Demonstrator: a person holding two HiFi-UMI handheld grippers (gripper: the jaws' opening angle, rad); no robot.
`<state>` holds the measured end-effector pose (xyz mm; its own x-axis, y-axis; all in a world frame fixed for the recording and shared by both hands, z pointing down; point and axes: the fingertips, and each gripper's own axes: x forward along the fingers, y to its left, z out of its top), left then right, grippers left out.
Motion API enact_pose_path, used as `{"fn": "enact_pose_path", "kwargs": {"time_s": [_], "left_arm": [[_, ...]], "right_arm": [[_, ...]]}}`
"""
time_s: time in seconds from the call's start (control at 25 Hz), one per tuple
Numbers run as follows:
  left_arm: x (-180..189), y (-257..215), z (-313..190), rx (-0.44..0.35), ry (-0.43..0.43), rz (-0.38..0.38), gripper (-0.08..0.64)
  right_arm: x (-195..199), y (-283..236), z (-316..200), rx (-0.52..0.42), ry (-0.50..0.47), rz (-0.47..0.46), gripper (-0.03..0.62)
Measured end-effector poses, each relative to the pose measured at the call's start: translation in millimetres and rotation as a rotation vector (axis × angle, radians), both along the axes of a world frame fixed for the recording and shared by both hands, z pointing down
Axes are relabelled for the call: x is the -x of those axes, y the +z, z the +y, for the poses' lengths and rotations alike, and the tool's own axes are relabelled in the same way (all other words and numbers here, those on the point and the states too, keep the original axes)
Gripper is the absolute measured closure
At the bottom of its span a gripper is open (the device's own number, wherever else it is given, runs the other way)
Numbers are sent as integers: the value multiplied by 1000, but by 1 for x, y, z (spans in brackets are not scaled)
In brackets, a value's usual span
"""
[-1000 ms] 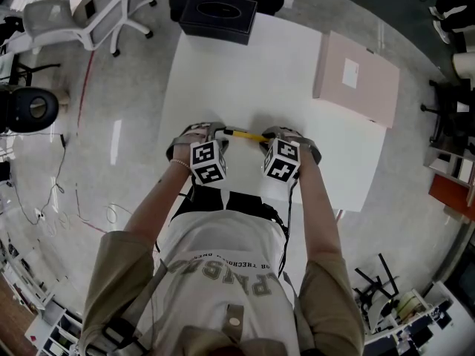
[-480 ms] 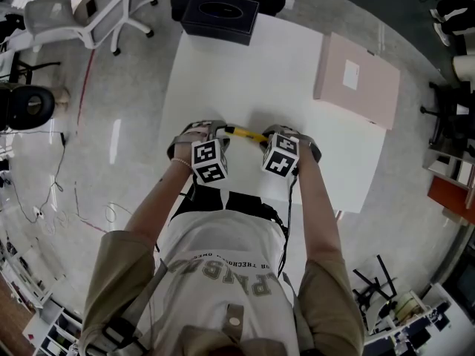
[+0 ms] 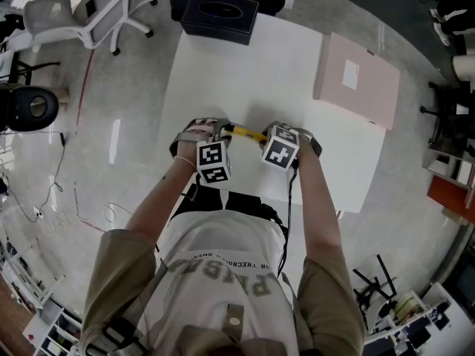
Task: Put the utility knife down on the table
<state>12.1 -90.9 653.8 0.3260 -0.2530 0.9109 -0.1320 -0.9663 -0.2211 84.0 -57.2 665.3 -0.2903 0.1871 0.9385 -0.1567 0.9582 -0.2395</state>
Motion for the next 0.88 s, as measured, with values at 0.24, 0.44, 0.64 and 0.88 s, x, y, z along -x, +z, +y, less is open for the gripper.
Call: {"fn": "enact_pose_path", "kwargs": {"time_s": [0.24, 0.44, 0.64, 0.88], "left_arm": [[0, 2, -2, -26, 17, -22, 414], [-1, 3, -4, -14, 32, -32, 416], [-1, 6, -3, 18, 27, -23, 423], [-1, 5, -3, 54, 15, -7, 426]], "right_arm": [[0, -1, 0, 2, 17, -17, 489], [0, -2, 0, -9, 24, -28, 491], [-2, 1, -1, -64, 19, -20, 490], [-4, 2, -1, -140, 50, -33, 488]]}}
